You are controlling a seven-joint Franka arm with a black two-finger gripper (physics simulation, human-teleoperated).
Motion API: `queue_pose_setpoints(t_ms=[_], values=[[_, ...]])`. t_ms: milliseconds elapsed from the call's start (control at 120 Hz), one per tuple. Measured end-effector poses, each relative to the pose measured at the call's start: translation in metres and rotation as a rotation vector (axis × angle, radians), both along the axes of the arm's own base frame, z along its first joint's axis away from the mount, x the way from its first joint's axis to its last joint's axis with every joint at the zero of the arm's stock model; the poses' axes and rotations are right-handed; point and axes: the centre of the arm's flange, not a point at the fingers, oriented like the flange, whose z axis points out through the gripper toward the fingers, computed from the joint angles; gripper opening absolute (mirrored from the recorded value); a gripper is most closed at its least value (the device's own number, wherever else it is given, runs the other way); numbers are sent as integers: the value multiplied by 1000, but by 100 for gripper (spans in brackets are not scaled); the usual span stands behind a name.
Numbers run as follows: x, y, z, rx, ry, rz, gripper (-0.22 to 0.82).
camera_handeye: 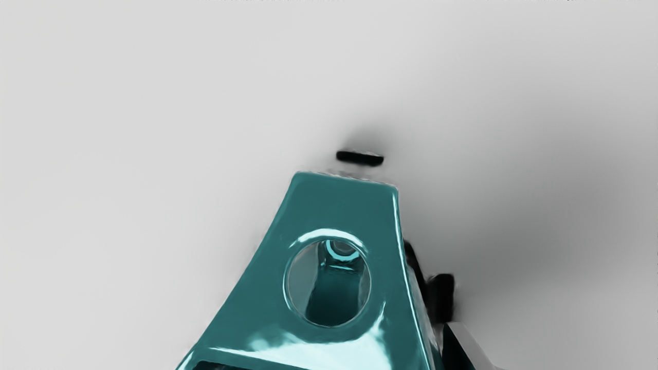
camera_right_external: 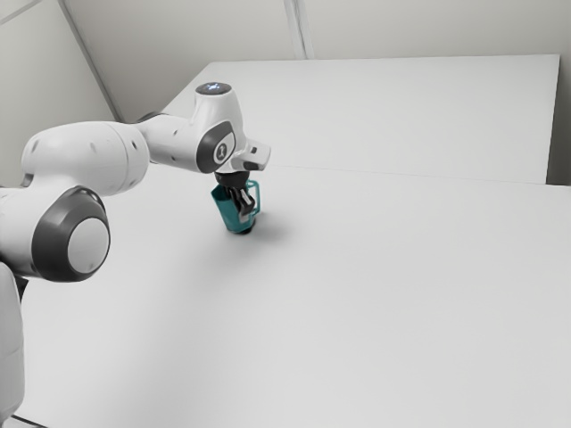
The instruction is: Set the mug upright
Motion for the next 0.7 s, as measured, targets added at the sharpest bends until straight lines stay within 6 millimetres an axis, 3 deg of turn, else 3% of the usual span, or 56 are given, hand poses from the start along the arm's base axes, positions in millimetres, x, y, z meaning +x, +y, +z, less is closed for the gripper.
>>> queue_pose_setpoints(t_ms=[133, 275, 467, 700], values=[[0, -1, 1, -3, -3, 14, 25], [0, -6, 8, -2, -15, 15, 42], [-1, -16, 30, -2, -44, 11, 53], [-14, -16, 93, -13, -113, 23, 58]])
